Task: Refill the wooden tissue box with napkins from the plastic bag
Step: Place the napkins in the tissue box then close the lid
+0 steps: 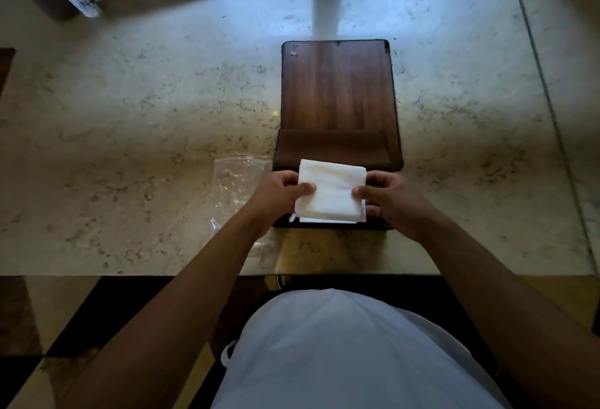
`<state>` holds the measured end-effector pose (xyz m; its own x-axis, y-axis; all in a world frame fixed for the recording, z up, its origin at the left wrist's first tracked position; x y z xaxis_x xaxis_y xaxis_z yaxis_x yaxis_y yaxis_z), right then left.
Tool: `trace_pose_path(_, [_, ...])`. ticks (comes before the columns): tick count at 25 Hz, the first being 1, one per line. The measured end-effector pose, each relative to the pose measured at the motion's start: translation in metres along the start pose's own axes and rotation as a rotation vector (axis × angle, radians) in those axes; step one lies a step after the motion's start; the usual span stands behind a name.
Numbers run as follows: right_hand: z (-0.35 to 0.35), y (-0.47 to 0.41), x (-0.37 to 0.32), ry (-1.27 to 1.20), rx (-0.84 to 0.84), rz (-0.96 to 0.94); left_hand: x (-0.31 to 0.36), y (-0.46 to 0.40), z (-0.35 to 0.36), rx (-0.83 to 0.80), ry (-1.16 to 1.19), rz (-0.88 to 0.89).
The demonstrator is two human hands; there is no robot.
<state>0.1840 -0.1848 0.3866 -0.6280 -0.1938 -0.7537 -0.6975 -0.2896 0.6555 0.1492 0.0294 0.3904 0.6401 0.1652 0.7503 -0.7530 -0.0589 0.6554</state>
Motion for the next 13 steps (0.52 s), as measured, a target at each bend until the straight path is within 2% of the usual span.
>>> trace_pose_path(4, [-0.012,-0.01,0.009,0.096,0.135,0.029,-0.008,-0.019,0.007,0.051,-0.12,-0.024])
trace_pose_path(9, [-0.009,-0.026,0.019,0.474,0.252,0.021,-0.021,-0.032,0.003,0.199,-0.359,-0.054])
trace_pose_path(13, [-0.008,-0.031,0.016,0.757,0.349,-0.037,-0.029,-0.036,0.004,0.213,-0.488,-0.069])
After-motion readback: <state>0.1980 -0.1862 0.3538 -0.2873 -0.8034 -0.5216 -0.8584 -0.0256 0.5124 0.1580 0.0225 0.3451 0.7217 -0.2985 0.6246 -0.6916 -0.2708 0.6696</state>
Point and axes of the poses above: each hand's wrist, its own y-axis away from the middle knuckle, its own z-axis out of the palm, x = y × z, the point moved 8 cm from there along -y, towards the middle knuckle, and after that the axes turned 11 degrees about y, right-handed, at the moved point
